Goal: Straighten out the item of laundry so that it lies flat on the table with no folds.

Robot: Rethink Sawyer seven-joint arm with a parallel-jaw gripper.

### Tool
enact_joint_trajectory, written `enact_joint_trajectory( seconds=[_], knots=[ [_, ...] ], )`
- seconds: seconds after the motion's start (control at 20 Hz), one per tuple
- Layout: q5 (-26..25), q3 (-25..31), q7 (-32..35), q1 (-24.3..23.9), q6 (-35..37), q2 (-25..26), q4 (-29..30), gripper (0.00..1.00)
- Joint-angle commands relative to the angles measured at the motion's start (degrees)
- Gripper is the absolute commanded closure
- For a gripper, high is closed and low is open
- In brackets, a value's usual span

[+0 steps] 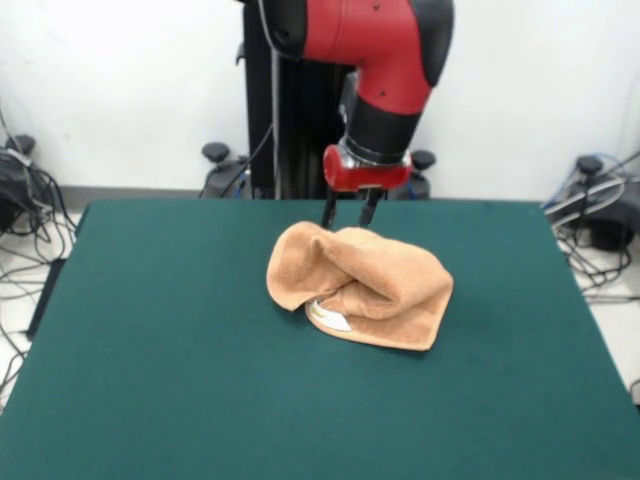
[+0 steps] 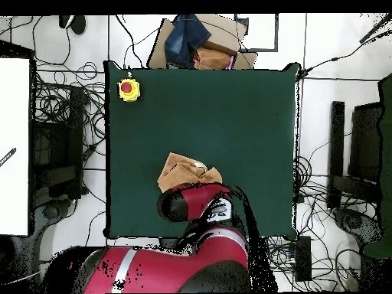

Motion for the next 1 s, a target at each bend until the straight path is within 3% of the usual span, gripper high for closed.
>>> enact_joint_trajectory(
  seconds=[0.05,0.65,1.0],
  knots=[
    [0.58,2.63,9.81,0.97,-7.87,7.45,-4.76,0.00],
    [0.96,3.66,7.51,-0.01,-5.61,4.57,-2.60,0.00],
    [2.47,7.32,4.34,-2.70,3.88,0.67,-3.21,0.00]
  ],
)
